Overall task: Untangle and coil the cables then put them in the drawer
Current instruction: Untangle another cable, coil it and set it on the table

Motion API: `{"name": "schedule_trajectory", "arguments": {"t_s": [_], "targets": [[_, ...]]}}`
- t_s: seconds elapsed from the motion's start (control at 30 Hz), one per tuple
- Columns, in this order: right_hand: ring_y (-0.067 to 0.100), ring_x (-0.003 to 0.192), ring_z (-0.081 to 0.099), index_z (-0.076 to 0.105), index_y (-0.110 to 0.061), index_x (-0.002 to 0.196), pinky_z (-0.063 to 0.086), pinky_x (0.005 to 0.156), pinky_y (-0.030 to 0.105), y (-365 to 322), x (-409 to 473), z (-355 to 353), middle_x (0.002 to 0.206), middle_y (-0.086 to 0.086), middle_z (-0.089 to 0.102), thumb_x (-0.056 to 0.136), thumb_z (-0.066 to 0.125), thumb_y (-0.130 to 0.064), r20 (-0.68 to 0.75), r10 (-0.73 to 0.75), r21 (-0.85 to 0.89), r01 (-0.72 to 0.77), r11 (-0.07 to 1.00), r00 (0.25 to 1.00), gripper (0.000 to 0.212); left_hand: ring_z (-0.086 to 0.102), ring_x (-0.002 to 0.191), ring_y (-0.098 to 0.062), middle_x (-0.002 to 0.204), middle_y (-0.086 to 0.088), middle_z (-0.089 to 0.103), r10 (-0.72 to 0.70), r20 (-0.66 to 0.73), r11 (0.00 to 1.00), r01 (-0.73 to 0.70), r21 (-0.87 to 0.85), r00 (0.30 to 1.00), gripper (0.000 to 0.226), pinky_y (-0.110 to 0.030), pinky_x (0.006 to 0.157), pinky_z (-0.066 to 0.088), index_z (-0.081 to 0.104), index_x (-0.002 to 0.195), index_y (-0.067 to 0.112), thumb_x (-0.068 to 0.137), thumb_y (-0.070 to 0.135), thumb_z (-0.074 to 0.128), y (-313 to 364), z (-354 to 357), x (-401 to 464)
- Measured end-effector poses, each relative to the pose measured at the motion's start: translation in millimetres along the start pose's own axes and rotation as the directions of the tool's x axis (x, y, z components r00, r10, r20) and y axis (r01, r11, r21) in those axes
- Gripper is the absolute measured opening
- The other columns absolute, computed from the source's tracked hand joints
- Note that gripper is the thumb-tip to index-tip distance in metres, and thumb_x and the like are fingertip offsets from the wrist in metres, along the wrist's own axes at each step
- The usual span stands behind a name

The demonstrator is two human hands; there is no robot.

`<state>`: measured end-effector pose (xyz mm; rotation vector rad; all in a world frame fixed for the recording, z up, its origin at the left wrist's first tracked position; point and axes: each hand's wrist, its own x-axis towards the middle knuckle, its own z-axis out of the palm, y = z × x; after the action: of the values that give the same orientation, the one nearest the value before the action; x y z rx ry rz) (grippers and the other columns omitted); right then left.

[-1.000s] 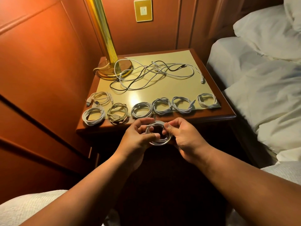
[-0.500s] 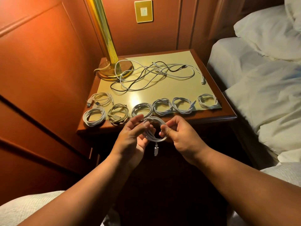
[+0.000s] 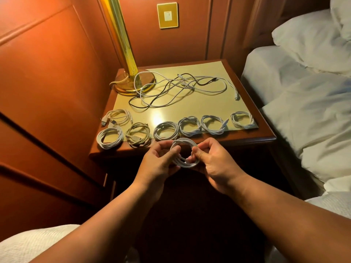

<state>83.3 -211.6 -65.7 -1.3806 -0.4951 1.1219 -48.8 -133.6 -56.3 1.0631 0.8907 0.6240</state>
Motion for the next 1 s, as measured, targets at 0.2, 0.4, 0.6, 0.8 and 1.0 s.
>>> {"name": "schedule_trajectory", "arguments": {"t_s": [0.2,0.4,0.6,0.8,1.0], "targets": [[0.016,0.076,0.067,0.053,-0.011,0.096,0.051,0.08,0.028,6.0,3.3,-1.1,0.081,0.012,0.065,0.097,0.057,-0.011,-0.007,-0.166,-0.156,0.163,0.974,0.986,0.004,0.059,0.09,-0.015,0.098,0.002,0.069,-0.13,-0.011,0.991,0.13,-0.009,0.991,0.036,-0.034,0.074,0.04,0.062,0.117,0.024,0.083,0.027,0.073,-1.9,2.2,-2.1],[0.007,0.079,0.069,0.053,-0.013,0.094,0.053,0.074,0.02,7.0,-0.8,-2.3,0.086,0.005,0.068,0.094,0.063,-0.012,0.102,-0.31,-0.372,0.326,0.869,0.945,0.01,0.063,0.096,-0.02,0.1,-0.008,0.065,-0.066,-0.157,0.998,0.069,0.012,0.985,0.032,-0.032,0.078,0.048,0.062,0.108,0.011,0.081,-0.004,0.069,-12.7,5.8,-2.1],[0.006,0.07,0.063,0.054,-0.02,0.09,0.055,0.071,0.03,10.4,1.4,-4.9,0.08,0.001,0.066,0.095,0.064,-0.018,0.041,-0.349,-0.492,0.322,0.809,0.936,0.011,0.061,0.081,-0.02,0.087,-0.01,0.064,-0.054,-0.12,0.995,0.064,0.083,0.991,0.025,-0.025,0.069,0.051,0.07,0.099,0.007,0.084,-0.01,0.061,-13.7,4.2,-2.7],[0.013,0.077,0.065,0.054,-0.019,0.091,0.059,0.071,0.038,6.1,4.0,-9.3,0.086,0.001,0.066,0.096,0.062,-0.022,-0.039,-0.297,-0.532,0.232,0.814,0.954,0.01,0.07,0.096,-0.022,0.1,-0.009,0.07,-0.072,0.033,0.924,0.054,0.379,0.997,0.036,-0.035,0.092,0.057,0.069,0.108,0.018,0.084,-0.008,0.062,2.5,-2.4,0.8],[-0.005,0.069,0.062,0.054,-0.016,0.092,0.048,0.055,0.014,0.2,3.0,-10.7,0.086,0.002,0.065,0.096,0.061,-0.021,-0.017,-0.319,-0.559,0.255,0.789,0.948,0.009,0.067,0.071,-0.011,0.087,0.003,0.067,-0.054,0.226,0.602,-0.149,0.784,0.973,0.047,-0.025,0.066,0.055,0.058,0.129,0.032,0.091,0.005,0.062,19.5,-13.6,4.1]]}}
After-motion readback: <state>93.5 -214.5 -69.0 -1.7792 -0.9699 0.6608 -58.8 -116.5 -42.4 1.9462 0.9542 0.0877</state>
